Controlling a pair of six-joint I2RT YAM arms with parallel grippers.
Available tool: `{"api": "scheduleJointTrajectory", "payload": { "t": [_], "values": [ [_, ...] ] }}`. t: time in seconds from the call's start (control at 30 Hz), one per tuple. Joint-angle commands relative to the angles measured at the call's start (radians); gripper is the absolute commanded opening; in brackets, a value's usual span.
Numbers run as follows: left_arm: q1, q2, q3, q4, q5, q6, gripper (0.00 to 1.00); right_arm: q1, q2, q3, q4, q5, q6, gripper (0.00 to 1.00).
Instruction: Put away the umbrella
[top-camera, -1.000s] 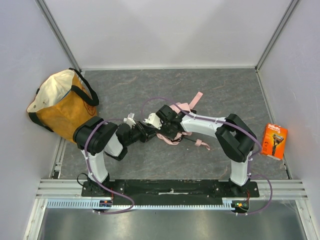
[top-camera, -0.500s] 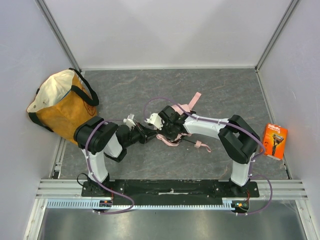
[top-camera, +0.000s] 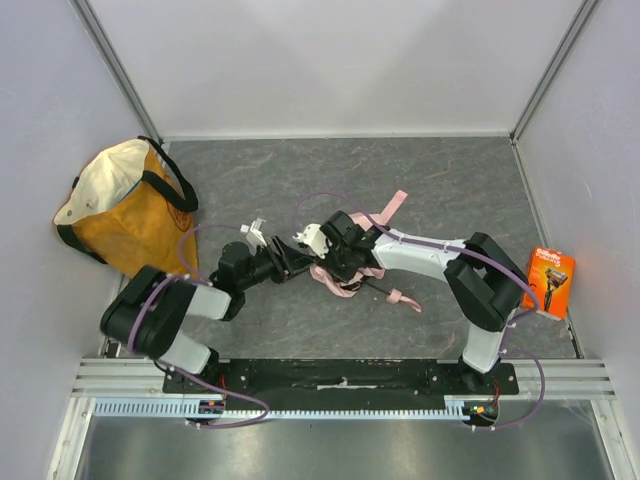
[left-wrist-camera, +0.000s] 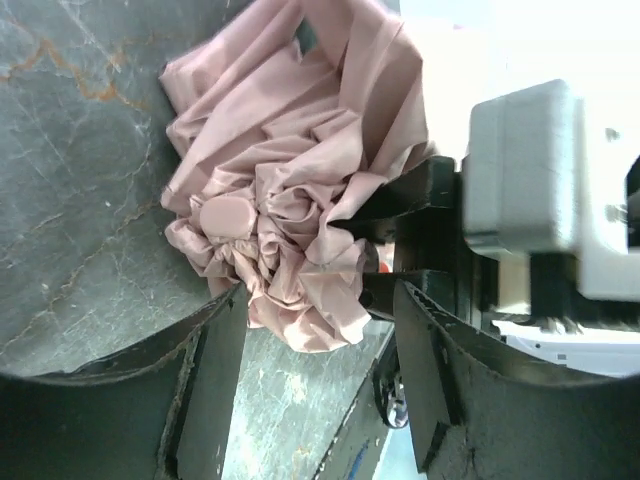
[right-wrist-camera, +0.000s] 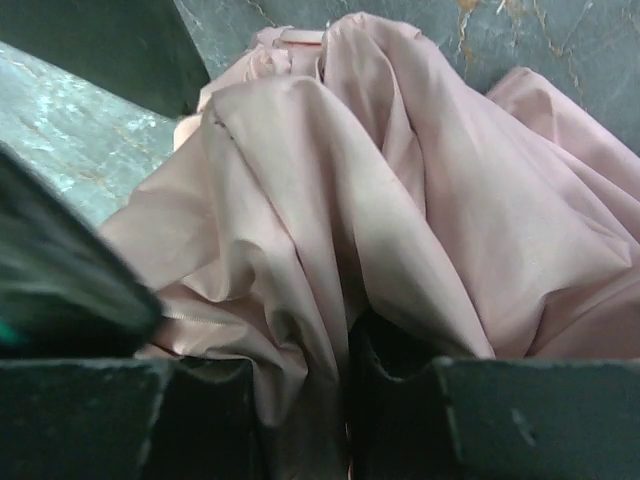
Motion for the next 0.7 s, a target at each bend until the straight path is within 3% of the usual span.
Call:
{"api": "scheduleJointTrajectory", "payload": {
  "t": [0.0, 0.03, 0.1, 0.13, 0.27, 0.4, 0.67],
  "values": [
    [0.003, -0.273, 0.005, -0.339, -0.052, 0.214, 0.66, -0.025, -0.07, -0.028, -0.058, -0.078, 0.15, 0.0],
    [0.0, -0.337, 0.004, -0.406, -0.075, 0.24, 0.63, -0.031, -0.084, -0.028, -0.058, -0.08, 0.163, 0.0],
    [-0.004, -0.44, -0.012, -0.477, -0.098, 0.265, 0.46, -0.043, -0.104, -0.026, -0.064, -0.066, 0.183, 0.0],
    [-0.005, -0.475, -0.016, -0.507, -0.103, 0.279, 0.44, -0.051, -0.11, -0.023, -0.066, -0.06, 0.192, 0.0],
    [-0.104, -0.482, 0.014, -0.556, -0.097, 0.312, 0.54, -0.074, -0.134, -0.005, -0.084, -0.037, 0.242, 0.0],
    [-0.261, -0.422, 0.08, -0.553, -0.202, 0.325, 0.62, -0.083, -0.18, 0.03, -0.105, -0.031, 0.296, 0.0],
    [-0.301, -0.296, 0.207, -0.577, -0.25, 0.328, 0.66, -0.085, -0.286, 0.046, -0.13, -0.103, 0.354, 0.0]
  ]
}}
